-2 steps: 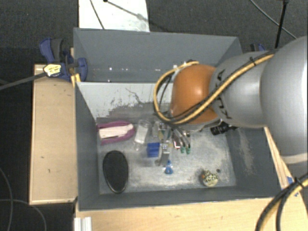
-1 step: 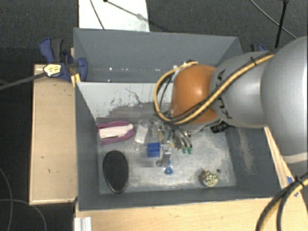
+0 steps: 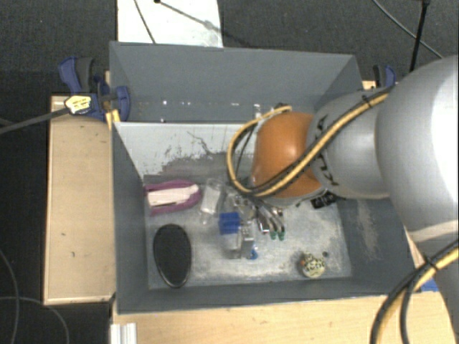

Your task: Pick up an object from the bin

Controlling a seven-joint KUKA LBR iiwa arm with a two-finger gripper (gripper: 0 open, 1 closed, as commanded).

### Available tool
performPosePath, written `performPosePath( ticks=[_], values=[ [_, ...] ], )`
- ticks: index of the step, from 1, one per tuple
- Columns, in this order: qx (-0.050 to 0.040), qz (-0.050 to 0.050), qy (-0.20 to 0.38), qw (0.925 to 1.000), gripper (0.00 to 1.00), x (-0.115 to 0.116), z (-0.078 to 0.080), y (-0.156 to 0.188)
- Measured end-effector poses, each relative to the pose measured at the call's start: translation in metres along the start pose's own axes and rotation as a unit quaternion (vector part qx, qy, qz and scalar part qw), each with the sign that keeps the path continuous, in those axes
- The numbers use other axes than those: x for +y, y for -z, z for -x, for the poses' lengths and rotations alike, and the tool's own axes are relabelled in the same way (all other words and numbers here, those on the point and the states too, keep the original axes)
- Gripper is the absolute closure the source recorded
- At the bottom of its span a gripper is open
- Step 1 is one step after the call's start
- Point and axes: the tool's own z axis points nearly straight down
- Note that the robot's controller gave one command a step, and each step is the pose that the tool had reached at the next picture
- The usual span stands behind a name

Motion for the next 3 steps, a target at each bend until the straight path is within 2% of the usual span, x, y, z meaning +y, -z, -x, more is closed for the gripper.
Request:
performPosePath(
  ticks=[1,2,3],
  values=[
    [-0.0006,0.0,-0.003,1.0,0.0,0.0,0.001,0.0],
    [-0.0008,0.001,-0.004,1.0,1.0,0.0,0.001,0.001],
    [-0.0057,0.001,-0.006,1.0,1.0,0.0,0.003,0.084]
  ],
)
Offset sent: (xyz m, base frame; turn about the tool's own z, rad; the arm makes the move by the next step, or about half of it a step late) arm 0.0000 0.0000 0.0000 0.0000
